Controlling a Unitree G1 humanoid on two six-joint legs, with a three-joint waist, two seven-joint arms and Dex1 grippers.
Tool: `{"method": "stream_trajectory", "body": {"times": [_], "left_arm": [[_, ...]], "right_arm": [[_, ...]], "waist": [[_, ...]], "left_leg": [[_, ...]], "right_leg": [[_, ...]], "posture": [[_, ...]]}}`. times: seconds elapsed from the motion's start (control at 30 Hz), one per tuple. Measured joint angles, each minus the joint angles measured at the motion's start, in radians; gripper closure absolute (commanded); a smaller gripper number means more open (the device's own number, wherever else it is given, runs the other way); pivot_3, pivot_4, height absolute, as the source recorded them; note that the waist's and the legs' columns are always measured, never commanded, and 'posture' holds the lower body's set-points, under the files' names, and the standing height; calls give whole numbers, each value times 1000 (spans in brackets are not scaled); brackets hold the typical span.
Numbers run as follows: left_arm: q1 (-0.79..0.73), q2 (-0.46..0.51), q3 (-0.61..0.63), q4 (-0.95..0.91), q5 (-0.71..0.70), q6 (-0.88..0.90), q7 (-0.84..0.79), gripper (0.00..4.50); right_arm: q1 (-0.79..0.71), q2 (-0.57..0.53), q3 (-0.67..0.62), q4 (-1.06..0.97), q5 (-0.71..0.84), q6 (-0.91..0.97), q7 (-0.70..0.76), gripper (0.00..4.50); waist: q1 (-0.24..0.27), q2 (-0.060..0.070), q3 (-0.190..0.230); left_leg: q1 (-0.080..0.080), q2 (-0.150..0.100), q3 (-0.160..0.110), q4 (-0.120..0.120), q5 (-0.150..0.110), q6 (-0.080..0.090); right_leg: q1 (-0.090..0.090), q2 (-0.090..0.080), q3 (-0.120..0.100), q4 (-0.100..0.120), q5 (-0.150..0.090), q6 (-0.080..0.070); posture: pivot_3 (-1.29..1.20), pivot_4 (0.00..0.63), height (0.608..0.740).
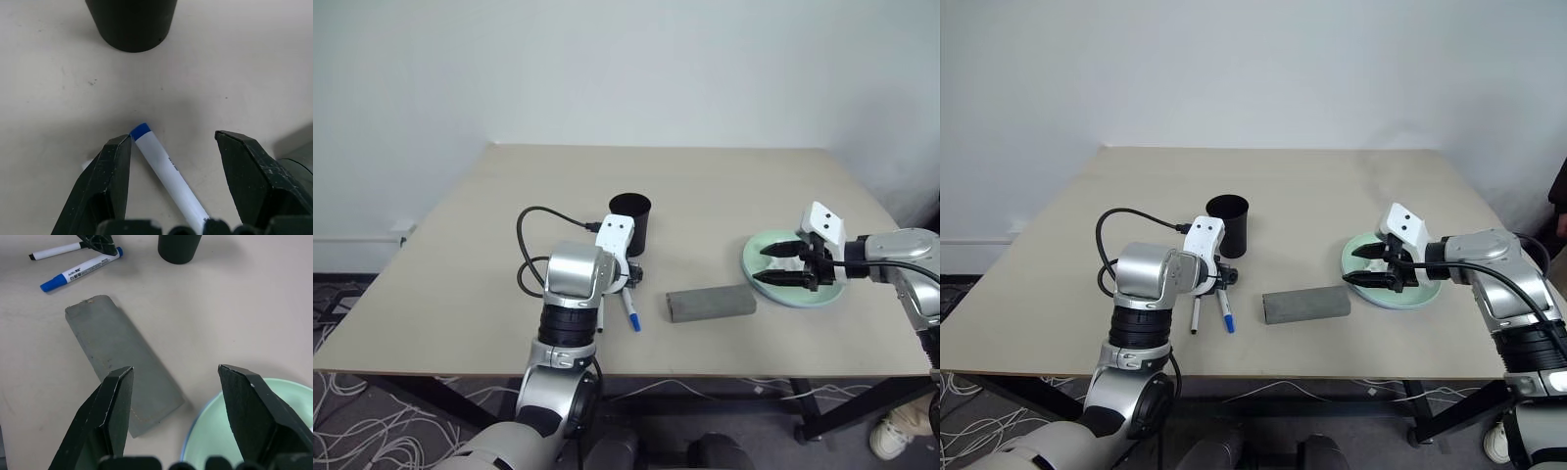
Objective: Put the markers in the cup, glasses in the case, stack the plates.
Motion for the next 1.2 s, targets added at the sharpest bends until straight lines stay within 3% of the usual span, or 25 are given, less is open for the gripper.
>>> {"method": "stream_trajectory", "body": {"times": [0.17,0.43,0.53,0.77,1.03,1.2], "left_arm": [[74,-9,-37,4,-34,0,20,1572],[74,-9,-54,5,-63,0,49,1572],[74,-8,-55,9,-73,0,60,2157],[70,13,-103,15,-109,-5,51,4330],[62,109,-225,8,-176,-37,-16,4363],[60,250,-377,-56,-276,-275,-240,4363]], "right_arm": [[-1,10,4,1,-4,-1,0,1508],[-3,13,5,2,-8,-6,0,1508],[-3,13,5,2,-9,-8,0,1508],[-3,13,5,2,-17,-14,0,1508],[-4,13,5,2,-17,-15,0,1508],[-11,16,5,4,-17,-16,0,1508]], "waist": [[0,0,0],[0,0,0],[0,0,0],[0,0,0],[0,0,0],[0,1,0]], "left_leg": [[0,0,0,-1,0,0],[0,0,0,-1,0,0],[0,0,0,-1,0,0],[0,0,0,-1,0,0],[0,0,0,-3,1,-2],[-1,0,0,-4,1,-2]], "right_leg": [[-1,0,3,0,0,0],[-1,0,2,0,0,0],[-1,0,2,0,0,0],[0,-1,2,-1,0,0],[-1,0,3,-1,1,-1],[-2,-2,3,-2,0,-2]], "posture": [[0,0,731],[0,0,731],[0,0,731],[0,0,731],[0,0,731],[0,0,731]]}}
